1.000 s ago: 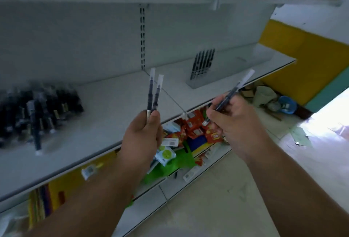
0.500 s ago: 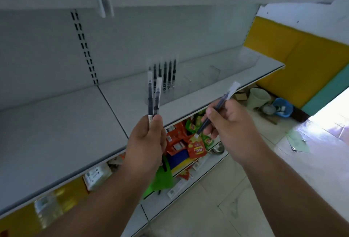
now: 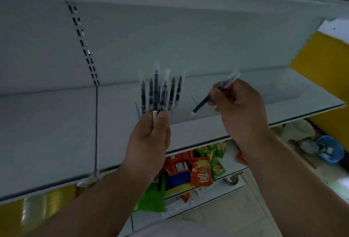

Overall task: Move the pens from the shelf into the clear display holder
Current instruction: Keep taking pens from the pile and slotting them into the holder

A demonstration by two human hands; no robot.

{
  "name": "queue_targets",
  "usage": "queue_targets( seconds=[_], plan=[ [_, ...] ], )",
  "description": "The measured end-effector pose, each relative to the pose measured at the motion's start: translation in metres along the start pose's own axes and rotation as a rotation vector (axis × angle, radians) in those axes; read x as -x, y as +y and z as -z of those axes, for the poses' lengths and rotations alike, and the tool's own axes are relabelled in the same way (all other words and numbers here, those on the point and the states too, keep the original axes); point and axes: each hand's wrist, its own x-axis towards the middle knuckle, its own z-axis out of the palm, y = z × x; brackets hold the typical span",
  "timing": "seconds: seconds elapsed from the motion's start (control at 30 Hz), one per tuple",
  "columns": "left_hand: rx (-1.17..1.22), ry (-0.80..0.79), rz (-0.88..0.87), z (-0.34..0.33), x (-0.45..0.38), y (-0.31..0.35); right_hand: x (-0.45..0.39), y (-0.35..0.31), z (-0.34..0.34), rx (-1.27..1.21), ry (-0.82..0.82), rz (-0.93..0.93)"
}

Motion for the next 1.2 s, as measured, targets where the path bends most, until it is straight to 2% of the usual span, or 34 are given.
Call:
queue_targets(
  seconds=[0.27, 0.4, 0.5, 0.7, 0.9, 1.0, 1.1, 1.2],
  plan=[
    [0.036, 0.301, -0.03, -0.051, -0.003, -0.007, -0.076, 0.018, -0.01, -0.023, -0.233, 0.185],
    [0.022, 0.363, -0.027, -0.06, 0.004, -0.014, -0.085, 0.025, -0.016, 0.046, -0.338, 0.275],
    [0.009, 0.401, -0.022, -0.065, 0.006, -0.014, -0.093, 0.024, -0.018, 0.097, -0.358, 0.335],
    [0.058, 0.43, -0.014, -0.063, 0.011, -0.014, -0.1, 0.019, -0.02, 0.204, -0.368, 0.391],
    [0.038, 0.373, 0.007, -0.053, 0.009, -0.013, -0.093, 0.012, -0.017, 0.296, -0.363, 0.459],
    [0.028, 0.339, 0.012, -0.046, 0.008, -0.009, -0.091, 0.012, -0.019, 0.344, -0.359, 0.409],
    [0.021, 0.313, 0.025, -0.038, 0.01, -0.008, -0.085, 0.013, -0.027, 0.361, -0.425, 0.329],
    [-0.002, 0.275, 0.025, -0.03, 0.014, -0.007, -0.077, 0.02, -0.036, 0.483, -0.487, 0.257]
  ],
)
